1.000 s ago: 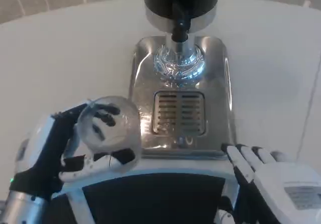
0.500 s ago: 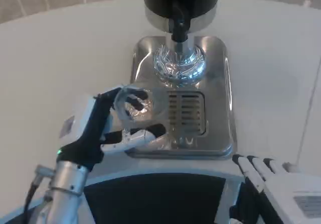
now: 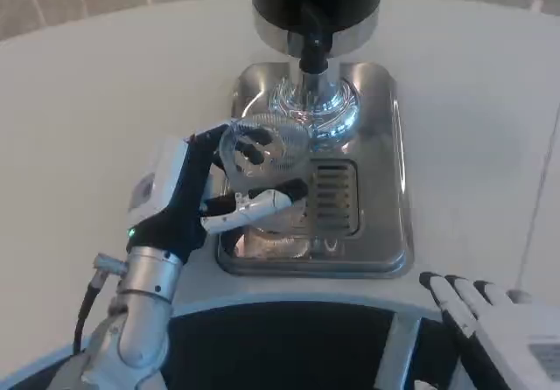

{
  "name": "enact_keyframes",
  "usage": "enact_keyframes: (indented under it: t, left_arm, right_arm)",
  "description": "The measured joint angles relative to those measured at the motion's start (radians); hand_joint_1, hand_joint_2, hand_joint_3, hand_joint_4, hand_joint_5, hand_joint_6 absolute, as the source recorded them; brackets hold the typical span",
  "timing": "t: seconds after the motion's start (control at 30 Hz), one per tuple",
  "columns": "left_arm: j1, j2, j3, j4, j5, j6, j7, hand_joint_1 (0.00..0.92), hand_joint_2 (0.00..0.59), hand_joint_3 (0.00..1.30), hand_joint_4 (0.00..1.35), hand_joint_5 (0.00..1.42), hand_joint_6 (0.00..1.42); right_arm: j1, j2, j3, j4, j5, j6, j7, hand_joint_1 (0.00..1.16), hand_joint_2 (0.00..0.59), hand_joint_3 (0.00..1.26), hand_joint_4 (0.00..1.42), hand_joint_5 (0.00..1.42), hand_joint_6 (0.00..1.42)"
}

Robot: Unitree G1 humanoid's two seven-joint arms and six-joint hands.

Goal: Grasp the cup under the faucet to collect the drink, then remove the cup.

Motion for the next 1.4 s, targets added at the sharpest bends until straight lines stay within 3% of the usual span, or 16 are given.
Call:
enact_keyframes:
  t: [1.1,1.27,1.4]
  left_arm:
    - [-0.100,-0.034,-0.078,0.087,-0.003,0.027,0.027,0.562,0.038,1.00,1.21,1.38,1.42]
    - [-0.102,-0.037,-0.091,0.087,-0.002,0.029,0.027,0.545,0.006,0.89,1.04,1.27,1.41]
    - [-0.106,-0.037,-0.103,0.087,-0.002,0.030,0.027,0.457,0.020,0.63,0.70,1.03,1.35]
  right_arm:
    - [-0.031,0.002,-0.009,0.000,-0.007,0.014,0.033,0.19,0.586,0.00,0.00,0.00,0.00]
    - [-0.024,0.002,-0.009,0.000,-0.006,0.020,0.033,0.19,0.586,0.00,0.00,0.00,0.00]
    - [-0.018,0.002,-0.009,0.000,-0.006,0.020,0.032,0.19,0.586,0.00,0.00,0.00,0.00]
